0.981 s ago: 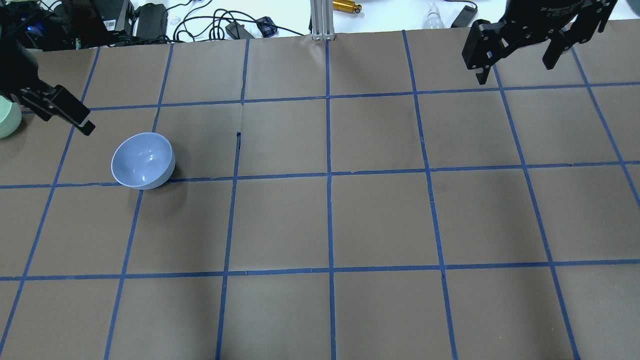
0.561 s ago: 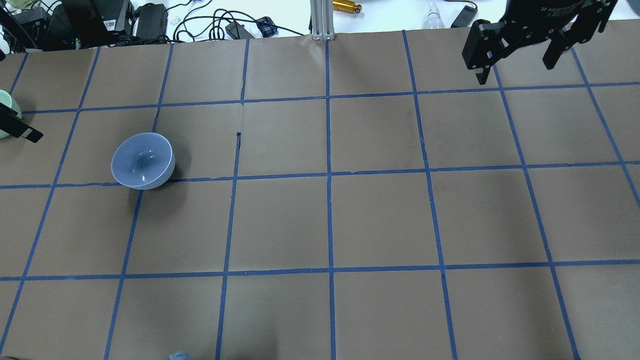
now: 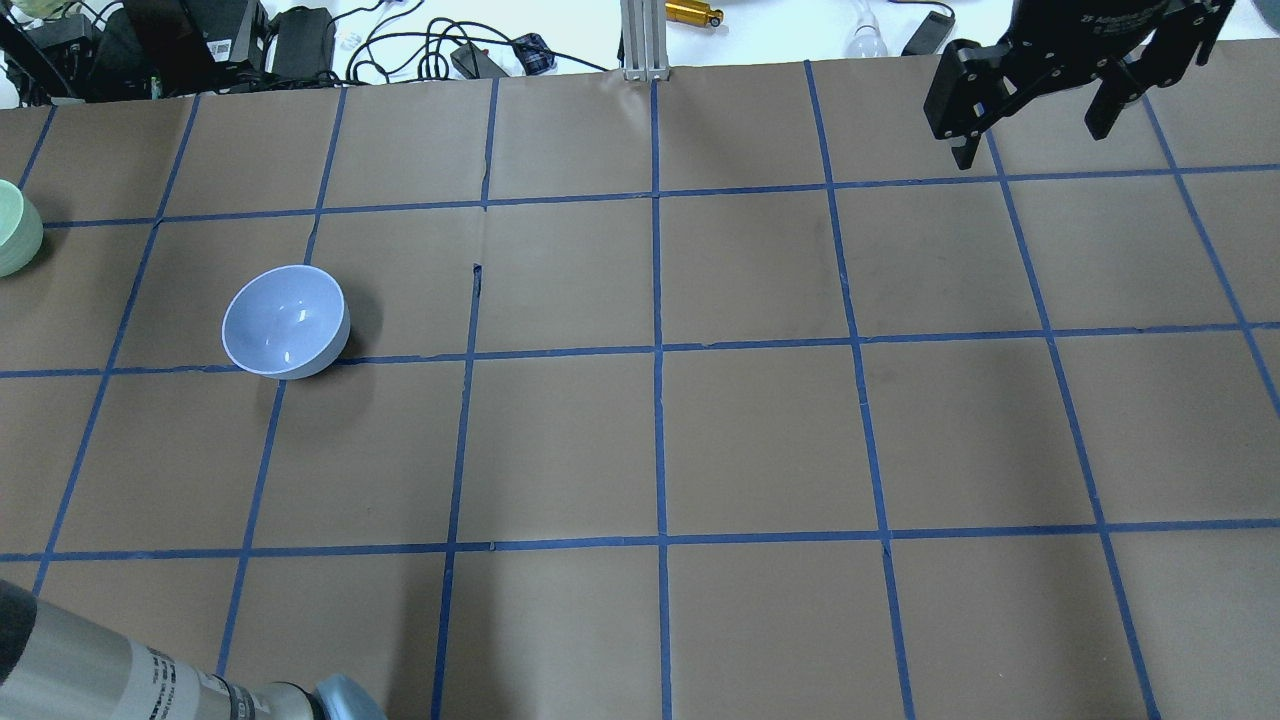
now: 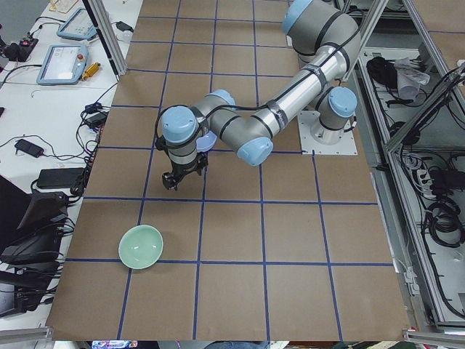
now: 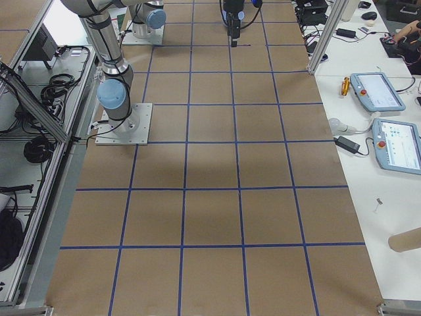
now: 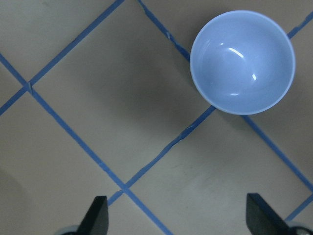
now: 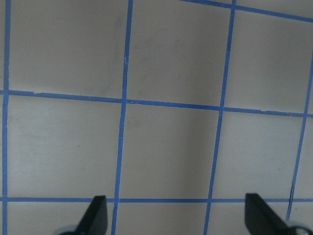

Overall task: Stack green bowl on blue bowl
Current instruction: 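Lower the left gripper onto the mint-green bowl rim and grasp it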

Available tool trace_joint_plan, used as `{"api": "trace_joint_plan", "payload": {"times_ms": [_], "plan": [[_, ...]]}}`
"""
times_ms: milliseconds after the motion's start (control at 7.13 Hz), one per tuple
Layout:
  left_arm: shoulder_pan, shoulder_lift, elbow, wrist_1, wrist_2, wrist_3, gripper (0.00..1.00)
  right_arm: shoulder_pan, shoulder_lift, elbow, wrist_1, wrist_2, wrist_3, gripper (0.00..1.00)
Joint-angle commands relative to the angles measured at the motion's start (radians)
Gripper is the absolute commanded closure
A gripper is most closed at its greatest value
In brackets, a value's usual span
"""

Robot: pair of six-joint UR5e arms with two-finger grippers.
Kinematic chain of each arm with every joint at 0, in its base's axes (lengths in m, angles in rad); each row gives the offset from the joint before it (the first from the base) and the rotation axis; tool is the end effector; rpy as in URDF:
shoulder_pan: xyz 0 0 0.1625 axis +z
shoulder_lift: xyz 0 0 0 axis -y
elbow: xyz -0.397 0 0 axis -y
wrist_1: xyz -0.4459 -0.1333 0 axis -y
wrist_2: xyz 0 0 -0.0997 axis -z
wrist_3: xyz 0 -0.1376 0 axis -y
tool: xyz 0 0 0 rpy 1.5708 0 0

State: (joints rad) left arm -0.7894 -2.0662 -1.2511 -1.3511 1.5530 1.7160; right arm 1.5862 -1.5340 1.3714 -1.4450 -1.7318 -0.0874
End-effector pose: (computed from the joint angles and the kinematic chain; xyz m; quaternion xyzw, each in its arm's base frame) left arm 0.4202 -0.6163 0.3008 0.4505 0.8924 -0.0154 0.0180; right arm 0.1198 -0.5575 0.4994 0.0497 -0.9954 0.0154 0.0810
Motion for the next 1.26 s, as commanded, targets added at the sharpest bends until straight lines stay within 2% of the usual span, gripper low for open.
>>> {"api": "trace_joint_plan", "payload": {"times_ms": [0, 140, 561, 1121], "plan": [[0.024, -0.16, 0.128, 0.039, 0.03, 0.08, 0.0, 0.0, 0.0, 0.0, 0.0, 0.0, 0.0, 0.0], [0.028, -0.219, 0.165, 0.082, 0.033, 0.156, 0.0, 0.0, 0.0, 0.0, 0.0, 0.0, 0.0, 0.0], [0.062, -0.325, 0.246, 0.084, 0.036, 0.304, 0.0, 0.0, 0.0, 0.0, 0.0, 0.0, 0.0, 0.0], [0.062, -0.405, 0.337, 0.084, 0.033, 0.44, 0.0, 0.0, 0.0, 0.0, 0.0, 0.0, 0.0, 0.0]]}}
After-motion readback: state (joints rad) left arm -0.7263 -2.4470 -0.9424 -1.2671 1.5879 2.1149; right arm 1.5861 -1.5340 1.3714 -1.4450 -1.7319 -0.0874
